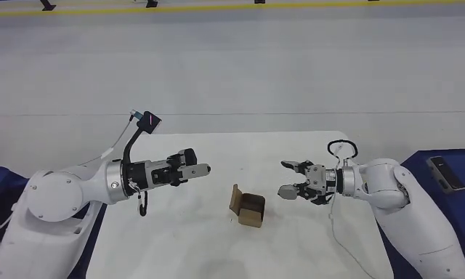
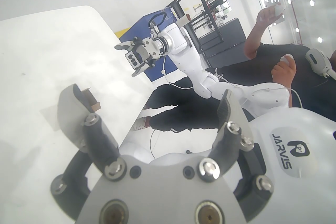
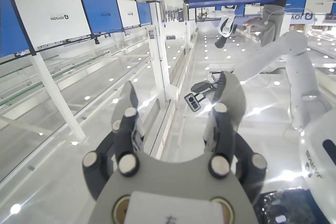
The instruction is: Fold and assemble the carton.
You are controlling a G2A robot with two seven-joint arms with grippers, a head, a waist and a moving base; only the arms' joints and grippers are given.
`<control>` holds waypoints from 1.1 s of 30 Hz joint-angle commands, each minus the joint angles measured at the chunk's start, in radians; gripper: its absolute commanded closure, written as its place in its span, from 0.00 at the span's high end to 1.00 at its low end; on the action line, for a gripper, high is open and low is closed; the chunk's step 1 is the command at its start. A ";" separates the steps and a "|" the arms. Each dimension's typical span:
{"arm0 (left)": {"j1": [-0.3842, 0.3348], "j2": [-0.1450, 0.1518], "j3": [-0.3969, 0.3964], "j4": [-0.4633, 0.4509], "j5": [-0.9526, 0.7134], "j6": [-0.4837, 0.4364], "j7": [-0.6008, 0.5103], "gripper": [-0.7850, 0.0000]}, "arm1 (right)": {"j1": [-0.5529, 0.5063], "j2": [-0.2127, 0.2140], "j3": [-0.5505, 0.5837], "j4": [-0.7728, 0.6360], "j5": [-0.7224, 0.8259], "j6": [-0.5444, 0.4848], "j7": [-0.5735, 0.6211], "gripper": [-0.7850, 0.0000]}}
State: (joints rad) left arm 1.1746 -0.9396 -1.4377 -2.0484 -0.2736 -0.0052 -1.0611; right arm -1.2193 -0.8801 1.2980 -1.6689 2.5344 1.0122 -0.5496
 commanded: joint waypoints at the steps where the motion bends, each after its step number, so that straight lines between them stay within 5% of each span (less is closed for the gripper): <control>1: 0.000 0.000 0.000 0.000 0.000 0.000 0.000 1.00 | 0.002 0.000 -0.001 0.000 0.001 0.000 -0.005 1.00; 9: 0.000 0.000 0.000 0.000 0.000 0.000 0.000 1.00 | 0.002 0.000 -0.001 0.000 0.001 0.000 -0.005 1.00; 12: 0.000 0.000 0.000 0.000 0.000 0.000 0.000 1.00 | -0.011 0.002 0.077 -0.041 -0.126 -0.039 0.101 1.00; 18: 0.000 0.000 0.000 0.000 0.000 0.000 0.000 1.00 | -0.111 0.005 0.244 -0.155 -0.754 -0.142 0.555 1.00; 22: 0.000 0.000 0.000 0.000 0.000 0.000 0.000 1.00 | -0.225 0.018 0.251 -0.174 -1.292 -0.415 0.966 1.00; 25: 0.000 0.000 0.000 0.000 0.000 0.000 0.000 1.00 | -0.275 0.029 0.247 -0.155 -1.558 -0.564 1.130 1.00; 33: 0.000 0.000 0.000 0.000 0.000 0.000 0.000 1.00 | -0.289 0.030 0.242 -0.127 -1.625 -0.610 1.196 1.00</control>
State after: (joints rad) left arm 1.1746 -0.9396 -1.4377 -2.0484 -0.2736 -0.0052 -1.0611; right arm -1.5077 -0.8497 1.5399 -1.7948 0.9091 0.4032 0.6474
